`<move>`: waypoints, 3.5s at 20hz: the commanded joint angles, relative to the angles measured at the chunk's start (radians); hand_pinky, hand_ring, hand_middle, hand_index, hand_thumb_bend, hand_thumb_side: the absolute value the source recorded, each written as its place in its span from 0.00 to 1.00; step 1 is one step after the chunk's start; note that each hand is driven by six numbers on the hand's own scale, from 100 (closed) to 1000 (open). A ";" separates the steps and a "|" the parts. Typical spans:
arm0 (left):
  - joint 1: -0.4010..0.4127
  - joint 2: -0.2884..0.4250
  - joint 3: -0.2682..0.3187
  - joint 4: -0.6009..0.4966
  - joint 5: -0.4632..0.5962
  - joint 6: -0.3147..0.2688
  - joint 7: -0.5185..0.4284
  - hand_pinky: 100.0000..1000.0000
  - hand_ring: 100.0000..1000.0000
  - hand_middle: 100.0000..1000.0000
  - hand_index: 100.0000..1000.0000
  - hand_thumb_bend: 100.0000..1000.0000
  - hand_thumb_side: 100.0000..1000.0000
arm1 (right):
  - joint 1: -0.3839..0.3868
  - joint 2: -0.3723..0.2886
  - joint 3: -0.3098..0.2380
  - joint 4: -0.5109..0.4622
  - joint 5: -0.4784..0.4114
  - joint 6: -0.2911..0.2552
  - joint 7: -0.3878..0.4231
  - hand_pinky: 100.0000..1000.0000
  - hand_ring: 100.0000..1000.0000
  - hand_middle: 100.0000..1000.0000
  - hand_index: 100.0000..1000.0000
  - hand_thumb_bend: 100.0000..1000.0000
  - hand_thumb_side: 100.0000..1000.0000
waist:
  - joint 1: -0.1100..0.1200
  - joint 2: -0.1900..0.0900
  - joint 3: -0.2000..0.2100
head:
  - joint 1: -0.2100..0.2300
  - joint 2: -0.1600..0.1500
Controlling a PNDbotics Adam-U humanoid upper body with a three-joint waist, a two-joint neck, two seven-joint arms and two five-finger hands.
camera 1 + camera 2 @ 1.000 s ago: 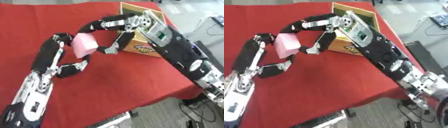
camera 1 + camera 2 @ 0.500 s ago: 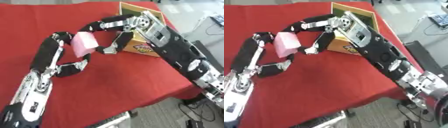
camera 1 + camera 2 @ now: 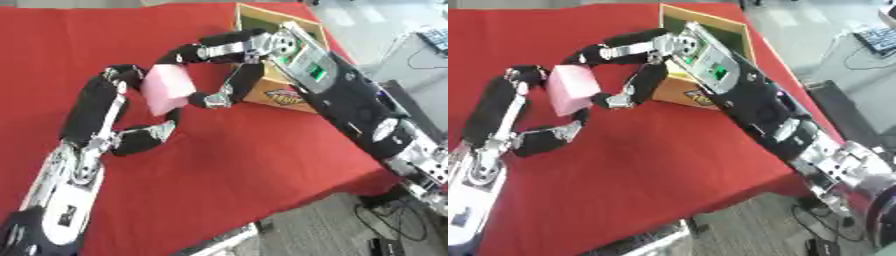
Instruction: Pick up the objects with one hand, pass them to the other hand, and then place them into the box on the other side of the table.
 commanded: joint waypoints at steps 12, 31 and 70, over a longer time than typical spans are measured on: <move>-0.033 -0.028 -0.023 -0.071 0.043 0.000 -0.034 0.65 0.48 0.38 0.53 0.00 0.20 | -0.002 -0.023 -0.007 -0.003 -0.003 -0.014 0.013 1.00 1.00 0.97 1.00 0.00 0.37 | 0.005 -0.013 -0.007 | -0.012 -0.001; -0.036 -0.033 -0.033 -0.091 0.084 -0.001 -0.066 0.65 0.48 0.38 0.54 0.00 0.21 | 0.001 -0.016 -0.007 -0.001 -0.016 -0.023 0.057 1.00 1.00 0.94 1.00 0.00 0.43 | 0.003 -0.012 -0.009 | -0.024 -0.001; -0.026 -0.033 -0.027 -0.101 0.057 0.042 -0.040 0.66 0.49 0.40 0.59 0.00 0.11 | 0.012 -0.014 -0.012 0.005 -0.124 0.025 0.063 0.80 0.89 0.37 0.57 0.00 0.40 | 0.002 -0.010 -0.016 | -0.021 -0.001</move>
